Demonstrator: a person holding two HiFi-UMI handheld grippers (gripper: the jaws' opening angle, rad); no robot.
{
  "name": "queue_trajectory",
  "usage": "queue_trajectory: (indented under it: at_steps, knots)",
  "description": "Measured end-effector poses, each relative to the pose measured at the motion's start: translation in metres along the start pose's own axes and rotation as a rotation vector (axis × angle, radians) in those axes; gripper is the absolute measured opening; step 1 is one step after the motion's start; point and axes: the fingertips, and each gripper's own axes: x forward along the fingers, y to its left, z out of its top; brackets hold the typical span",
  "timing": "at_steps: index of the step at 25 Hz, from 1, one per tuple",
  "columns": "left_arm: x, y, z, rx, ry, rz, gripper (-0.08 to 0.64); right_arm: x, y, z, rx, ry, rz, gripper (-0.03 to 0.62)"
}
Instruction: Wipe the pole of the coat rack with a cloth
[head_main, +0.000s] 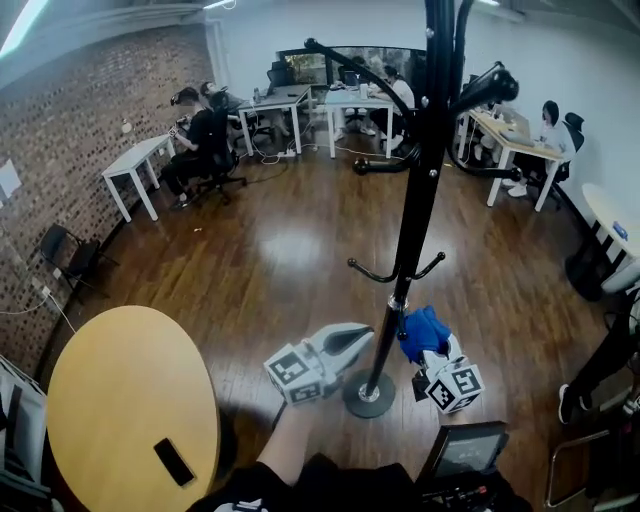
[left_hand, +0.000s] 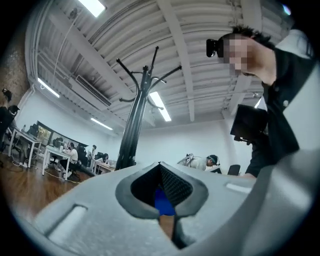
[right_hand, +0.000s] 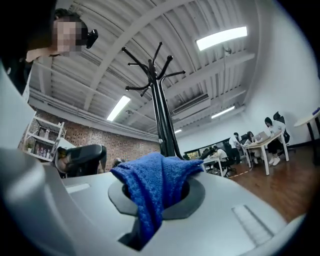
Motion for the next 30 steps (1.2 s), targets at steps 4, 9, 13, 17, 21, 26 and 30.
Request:
queue_trajectory:
  at_steps: [4, 9, 13, 17, 21, 26, 30]
  knots:
    - [-0.002, -0.049, 0.077, 0.002, -0.013, -0.024, -0.003, -0.051, 0.05, 0.083, 0.007, 0.018, 0.036, 0.034]
    - [0.002, -0.097, 0.105, 0.048, -0.019, -0.095, -0.003, -0.078, 0.095, 0.133, -0.036, 0.054, 0.111, 0.032]
    - [0.012, -0.117, 0.107, 0.069, 0.001, -0.105, -0.003, -0.087, 0.125, 0.138, -0.019, 0.074, 0.195, 0.032]
    - [0.008, -0.117, 0.106, 0.067, 0.001, -0.081, -0.003, -0.087, 0.144, 0.134, 0.009, 0.059, 0.244, 0.032]
    - [0.002, -0.118, 0.107, 0.09, 0.03, -0.079, -0.003, -0.082, 0.156, 0.135, 0.017, 0.034, 0.276, 0.032]
    - [-0.003, -0.116, 0.109, 0.103, 0.024, -0.074, -0.003, -0.08, 0.162, 0.136, 0.023, 0.017, 0.28, 0.032]
    - [0.002, -0.114, 0.106, 0.097, 0.03, -0.071, -0.003, -0.081, 0.158, 0.14, 0.034, 0.002, 0.287, 0.032]
